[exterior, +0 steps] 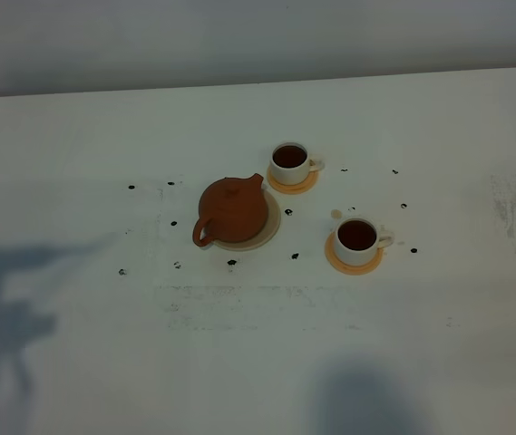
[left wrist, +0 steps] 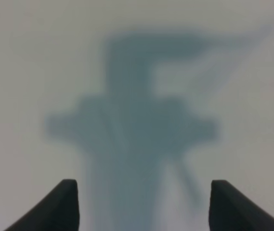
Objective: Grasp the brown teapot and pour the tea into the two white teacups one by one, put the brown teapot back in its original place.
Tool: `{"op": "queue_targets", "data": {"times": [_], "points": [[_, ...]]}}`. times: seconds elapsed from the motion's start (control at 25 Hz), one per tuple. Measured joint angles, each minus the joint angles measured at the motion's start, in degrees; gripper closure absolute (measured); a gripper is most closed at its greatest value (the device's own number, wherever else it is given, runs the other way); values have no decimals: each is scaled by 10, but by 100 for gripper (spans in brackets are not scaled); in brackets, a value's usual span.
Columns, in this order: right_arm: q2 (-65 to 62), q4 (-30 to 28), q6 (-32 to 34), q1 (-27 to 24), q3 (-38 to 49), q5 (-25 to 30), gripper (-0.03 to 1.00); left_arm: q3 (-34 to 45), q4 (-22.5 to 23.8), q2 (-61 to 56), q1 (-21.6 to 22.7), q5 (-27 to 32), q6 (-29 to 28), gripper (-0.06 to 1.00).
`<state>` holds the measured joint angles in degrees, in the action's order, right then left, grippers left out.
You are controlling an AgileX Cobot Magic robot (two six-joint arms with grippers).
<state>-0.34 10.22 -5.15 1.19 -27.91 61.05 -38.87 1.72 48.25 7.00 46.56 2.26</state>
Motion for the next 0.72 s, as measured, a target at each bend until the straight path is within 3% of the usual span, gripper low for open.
{"op": "queue_targets", "data": {"times": [0.28,0.72], "points": [[0,0,0,0,0,0,77,9,-81,-183,2,108,10,37],[0,0,0,0,0,0,77,90,-95,-379,2,121,22,37]]}}
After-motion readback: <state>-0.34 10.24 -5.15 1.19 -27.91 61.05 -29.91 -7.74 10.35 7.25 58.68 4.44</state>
